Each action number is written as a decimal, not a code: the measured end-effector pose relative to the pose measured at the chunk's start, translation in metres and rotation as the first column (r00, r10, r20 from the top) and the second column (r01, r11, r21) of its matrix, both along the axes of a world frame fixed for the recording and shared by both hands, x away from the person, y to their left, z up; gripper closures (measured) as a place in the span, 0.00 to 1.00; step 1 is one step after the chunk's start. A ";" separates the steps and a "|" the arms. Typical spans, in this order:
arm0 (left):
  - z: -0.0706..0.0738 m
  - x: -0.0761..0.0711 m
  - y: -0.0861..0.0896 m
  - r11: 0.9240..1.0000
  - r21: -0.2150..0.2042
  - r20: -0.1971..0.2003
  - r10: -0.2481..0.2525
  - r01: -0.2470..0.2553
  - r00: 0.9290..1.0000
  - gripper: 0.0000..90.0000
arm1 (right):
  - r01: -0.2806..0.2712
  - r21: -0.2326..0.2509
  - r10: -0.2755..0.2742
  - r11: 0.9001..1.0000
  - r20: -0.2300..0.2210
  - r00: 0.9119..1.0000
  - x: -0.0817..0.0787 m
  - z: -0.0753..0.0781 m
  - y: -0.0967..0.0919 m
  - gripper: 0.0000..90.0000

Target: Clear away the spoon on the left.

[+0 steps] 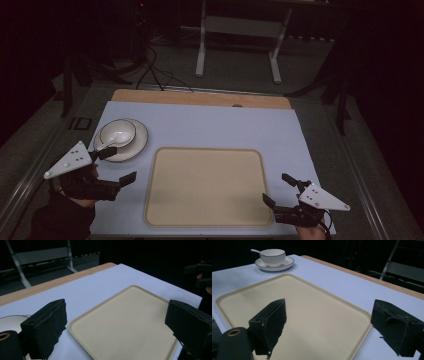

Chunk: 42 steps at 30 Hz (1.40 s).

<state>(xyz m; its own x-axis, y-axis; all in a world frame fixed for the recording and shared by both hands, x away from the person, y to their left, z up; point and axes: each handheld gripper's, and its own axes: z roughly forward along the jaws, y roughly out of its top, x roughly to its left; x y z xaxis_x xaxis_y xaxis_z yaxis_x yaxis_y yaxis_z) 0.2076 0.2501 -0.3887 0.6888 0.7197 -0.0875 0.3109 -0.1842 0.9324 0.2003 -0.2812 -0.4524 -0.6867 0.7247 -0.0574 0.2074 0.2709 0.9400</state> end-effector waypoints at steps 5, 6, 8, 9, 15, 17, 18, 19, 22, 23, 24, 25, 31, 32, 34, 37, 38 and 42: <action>0.005 0.006 0.009 1.000 0.004 0.003 0.027 -0.027 1.000 0.05 | 0.000 -0.002 0.000 1.000 -0.001 1.000 0.000 0.000 0.000 0.15; 0.005 0.006 0.009 1.000 0.004 0.003 0.027 -0.027 1.000 0.05 | 0.000 -0.002 0.000 1.000 -0.001 1.000 0.000 0.000 0.000 0.15; 0.007 0.009 0.011 0.999 0.005 0.003 0.042 -0.042 0.999 0.05 | -0.002 -0.003 0.002 1.000 -0.001 1.000 0.000 0.000 0.001 0.15; 0.008 0.011 0.013 0.999 0.006 -0.001 0.047 -0.047 0.999 0.05 | -0.003 -0.003 0.003 1.000 0.000 1.000 0.000 0.000 0.001 0.15; 0.006 0.025 0.026 0.994 -0.011 -0.038 0.113 -0.113 0.993 0.06 | -0.009 -0.005 0.009 1.000 0.000 1.000 0.000 0.000 0.002 0.15; 0.005 0.029 0.029 0.991 -0.013 -0.050 0.131 -0.131 0.990 0.06 | -0.009 -0.007 0.009 1.000 0.002 1.000 0.000 0.000 0.002 0.15; 0.004 0.031 0.031 0.990 -0.013 -0.057 0.140 -0.141 0.988 0.06 | -0.009 -0.007 0.009 1.000 0.003 1.000 0.000 0.000 0.002 0.15; 0.003 0.034 0.033 0.988 -0.012 -0.068 0.150 -0.151 0.986 0.06 | -0.009 -0.007 0.009 1.000 0.003 1.000 0.000 0.000 0.002 0.15; -0.001 0.040 0.038 0.982 -0.017 -0.093 0.184 -0.186 0.979 0.06 | -0.010 -0.008 0.010 1.000 0.003 1.000 0.000 0.000 0.002 0.15; -0.002 0.042 0.040 0.978 -0.020 -0.102 0.202 -0.205 0.974 0.06 | -0.011 -0.007 0.011 1.000 0.003 1.000 0.000 0.000 0.002 0.15; -0.004 0.045 0.043 0.977 -0.025 -0.117 0.209 -0.213 0.971 0.07 | -0.010 -0.008 0.010 1.000 0.003 1.000 0.000 0.000 0.002 0.15; -0.005 0.047 0.046 0.974 -0.030 -0.130 0.217 -0.222 0.968 0.07 | -0.011 -0.008 0.011 1.000 0.003 1.000 0.000 0.000 0.003 0.15; -0.016 0.057 0.060 0.960 -0.027 -0.181 0.270 -0.279 0.946 0.13 | -0.014 -0.010 0.014 1.000 0.001 1.000 0.000 -0.001 0.003 0.15; -0.018 0.057 0.062 0.957 -0.032 -0.187 0.278 -0.289 0.942 0.14 | -0.014 -0.010 0.014 1.000 0.001 1.000 0.000 -0.001 0.003 0.15; -0.024 0.060 0.071 0.945 -0.049 -0.215 0.307 -0.325 0.927 0.14 | -0.015 -0.008 0.015 1.000 -0.001 1.000 0.000 -0.001 0.003 0.15; -0.029 0.062 0.080 0.932 -0.070 -0.243 0.330 -0.356 0.912 0.16 | -0.015 -0.008 0.015 1.000 -0.001 1.000 0.000 -0.001 0.003 0.15; -0.031 0.064 0.083 0.928 -0.072 -0.256 0.336 -0.365 0.906 0.17 | -0.015 -0.010 0.015 1.000 -0.002 1.000 0.000 -0.001 0.003 0.15; -0.041 0.068 0.091 0.914 -0.067 -0.307 0.364 -0.401 0.879 0.19 | -0.017 -0.011 0.017 1.000 -0.004 1.000 0.000 -0.001 0.004 0.15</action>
<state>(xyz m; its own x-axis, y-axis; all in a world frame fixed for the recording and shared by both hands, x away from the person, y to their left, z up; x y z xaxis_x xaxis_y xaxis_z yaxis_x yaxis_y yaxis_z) 0.2754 0.3408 -0.4293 0.2945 0.8921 -0.3428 0.5866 0.1145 0.8018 0.2004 -0.2775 -0.4535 -0.6992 0.7122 -0.0624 0.2065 0.2847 0.9361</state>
